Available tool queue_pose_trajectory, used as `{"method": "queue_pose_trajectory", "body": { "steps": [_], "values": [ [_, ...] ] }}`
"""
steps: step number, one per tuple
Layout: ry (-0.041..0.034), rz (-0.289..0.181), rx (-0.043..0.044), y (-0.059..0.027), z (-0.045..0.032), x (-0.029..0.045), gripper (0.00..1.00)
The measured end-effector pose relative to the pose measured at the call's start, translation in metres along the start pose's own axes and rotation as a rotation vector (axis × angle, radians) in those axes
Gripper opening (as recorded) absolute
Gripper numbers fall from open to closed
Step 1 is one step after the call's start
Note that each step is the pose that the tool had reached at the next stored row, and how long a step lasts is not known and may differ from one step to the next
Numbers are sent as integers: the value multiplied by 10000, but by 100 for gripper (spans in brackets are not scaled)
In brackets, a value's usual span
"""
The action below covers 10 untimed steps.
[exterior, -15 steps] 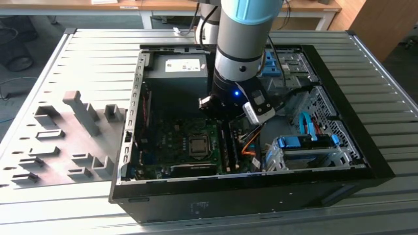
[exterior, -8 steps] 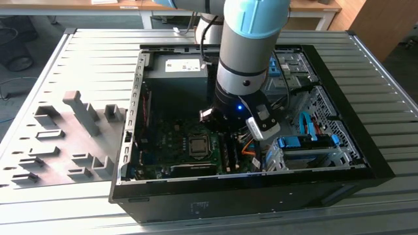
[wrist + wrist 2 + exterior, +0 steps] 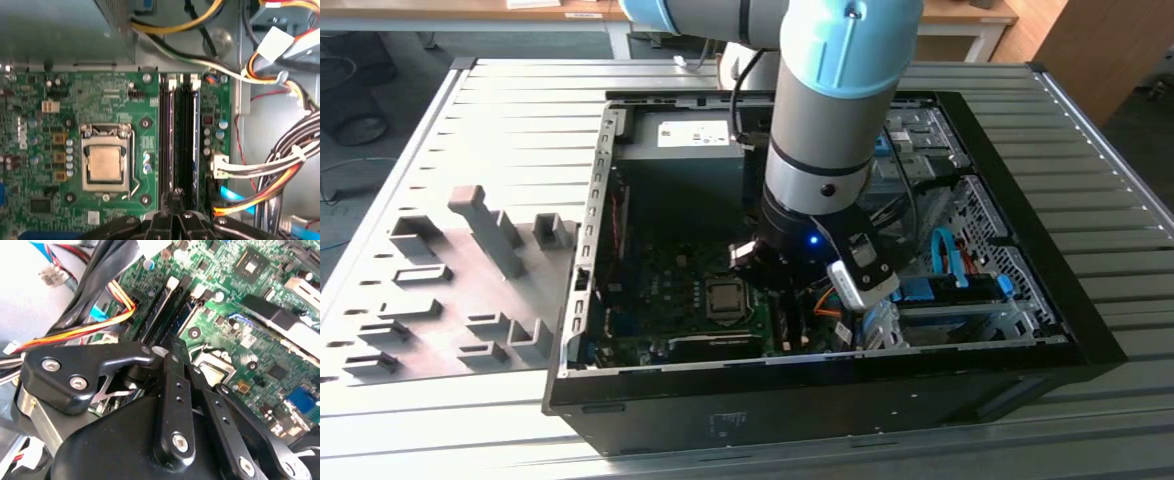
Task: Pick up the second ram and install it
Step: 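Press down the second ram until it locks into place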
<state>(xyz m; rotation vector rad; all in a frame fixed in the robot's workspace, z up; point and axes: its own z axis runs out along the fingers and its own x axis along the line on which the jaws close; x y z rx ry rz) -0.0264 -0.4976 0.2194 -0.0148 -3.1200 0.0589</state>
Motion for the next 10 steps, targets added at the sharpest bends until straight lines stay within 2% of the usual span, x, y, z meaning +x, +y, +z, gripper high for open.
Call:
{"method": "queue_pose_trajectory", "body": {
  "steps": [4, 7, 10],
  "values": [
    [9, 0, 3, -7, 41, -1, 10],
    [5, 0, -6, -7, 43, -2, 10],
    [-3, 0, -29, -11, 13, -2, 10]
  ]
}}
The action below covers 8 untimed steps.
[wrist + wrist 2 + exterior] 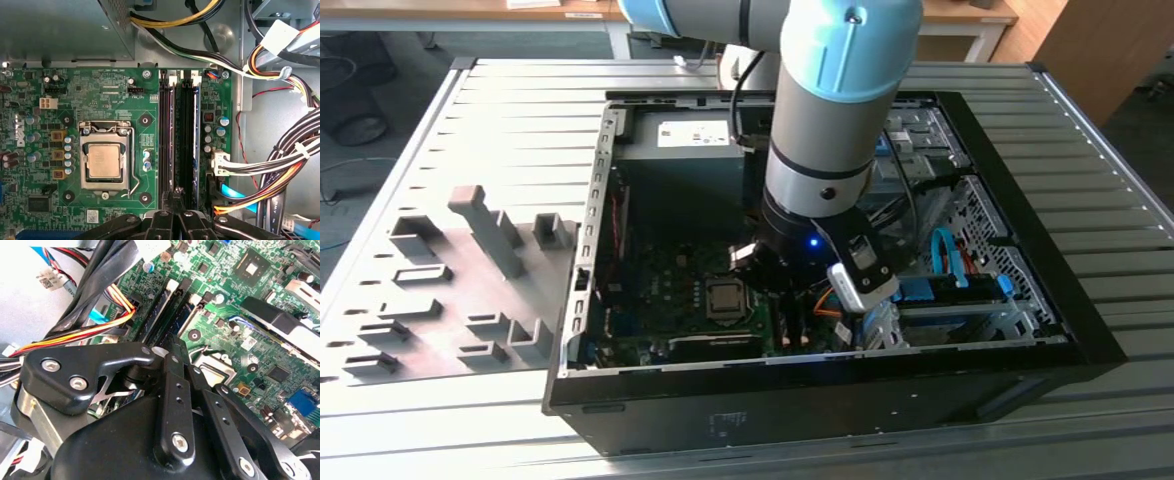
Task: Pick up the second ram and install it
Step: 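Press down the second ram until it locks into place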
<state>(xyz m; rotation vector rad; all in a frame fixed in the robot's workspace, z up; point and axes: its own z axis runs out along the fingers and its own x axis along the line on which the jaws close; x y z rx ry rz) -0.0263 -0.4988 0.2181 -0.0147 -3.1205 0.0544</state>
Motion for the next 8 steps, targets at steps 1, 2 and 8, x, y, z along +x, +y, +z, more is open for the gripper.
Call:
{"method": "queue_pose_trajectory", "body": {
  "steps": [1, 2, 8],
  "values": [
    [-1, 0, 0, -1, -21, 0, 10],
    [6, 0, 18, -4, -50, 2, 10],
    [7, -1, 42, 160, -77, 4, 10]
  ]
}}
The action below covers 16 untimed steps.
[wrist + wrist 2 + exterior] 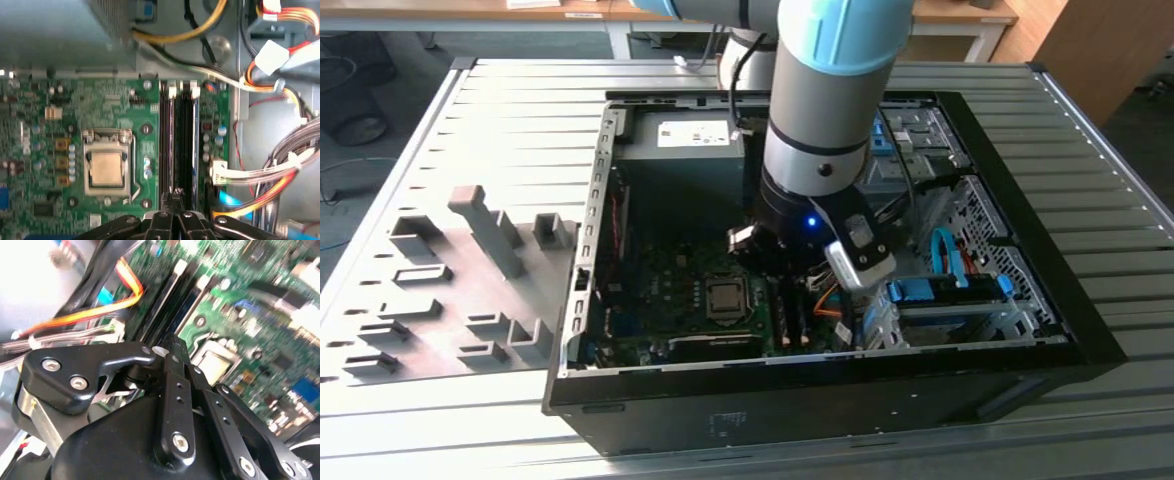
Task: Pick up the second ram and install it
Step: 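Press down the second ram until it locks into place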
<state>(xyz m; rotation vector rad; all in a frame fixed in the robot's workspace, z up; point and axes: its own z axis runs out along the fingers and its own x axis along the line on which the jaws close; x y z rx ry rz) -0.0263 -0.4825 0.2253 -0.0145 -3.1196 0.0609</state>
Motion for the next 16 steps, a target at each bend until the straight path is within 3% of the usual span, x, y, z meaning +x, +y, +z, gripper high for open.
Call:
{"method": "queue_pose_trajectory", "body": {
  "steps": [4, 7, 14, 16],
  "values": [
    [0, -1, 6, 169, -7, 2, 10],
    [1, -1, 11, 187, -19, 2, 10],
    [0, 1, 5, 177, -312, 8, 10],
    [0, 1, 2, 176, -335, 9, 10]
  ]
}}
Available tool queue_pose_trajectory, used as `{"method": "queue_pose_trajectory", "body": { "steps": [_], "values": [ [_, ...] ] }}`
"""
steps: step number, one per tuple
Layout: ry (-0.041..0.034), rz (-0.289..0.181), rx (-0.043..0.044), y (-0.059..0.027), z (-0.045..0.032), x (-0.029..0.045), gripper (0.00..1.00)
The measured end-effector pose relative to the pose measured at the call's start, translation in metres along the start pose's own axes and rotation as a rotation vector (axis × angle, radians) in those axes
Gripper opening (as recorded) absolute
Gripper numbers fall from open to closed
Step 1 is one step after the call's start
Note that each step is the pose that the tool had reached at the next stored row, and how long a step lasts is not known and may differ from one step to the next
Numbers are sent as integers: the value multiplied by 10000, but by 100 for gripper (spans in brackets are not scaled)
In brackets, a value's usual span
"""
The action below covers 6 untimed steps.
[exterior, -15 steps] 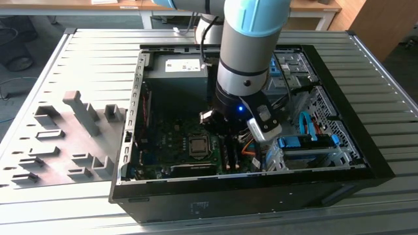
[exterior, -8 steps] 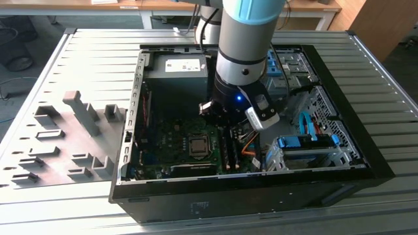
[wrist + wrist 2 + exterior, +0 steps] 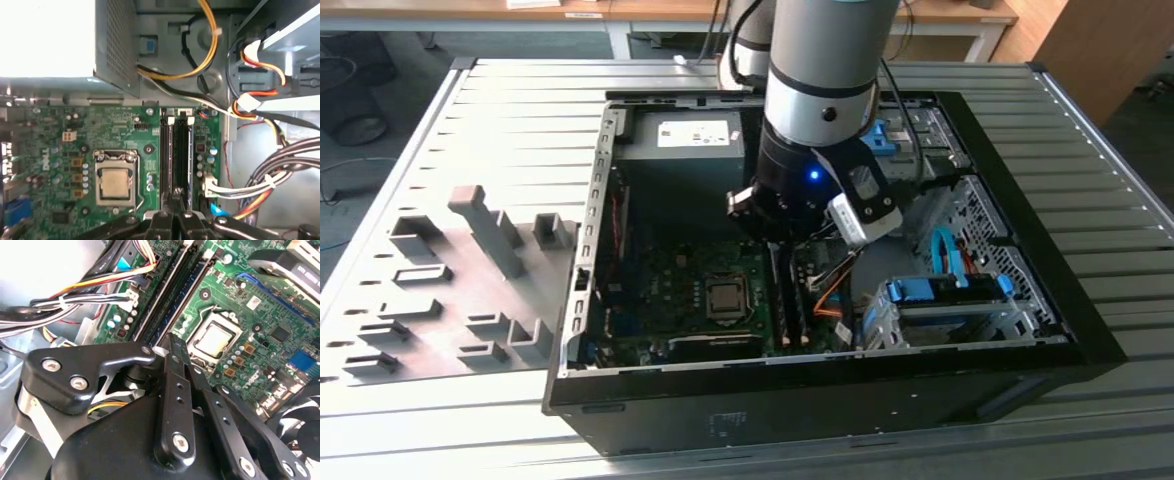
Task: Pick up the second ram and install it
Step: 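Press down the second ram until it locks into place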
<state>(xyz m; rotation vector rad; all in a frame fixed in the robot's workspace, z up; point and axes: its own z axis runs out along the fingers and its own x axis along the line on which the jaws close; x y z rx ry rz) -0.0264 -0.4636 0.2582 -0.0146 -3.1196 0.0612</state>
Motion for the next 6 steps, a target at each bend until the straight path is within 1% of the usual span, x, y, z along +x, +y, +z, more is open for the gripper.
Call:
{"method": "queue_pose_trajectory", "body": {
  "steps": [6],
  "values": [
    [0, 0, 0, 0, -3, 0, 10]
  ]
}}
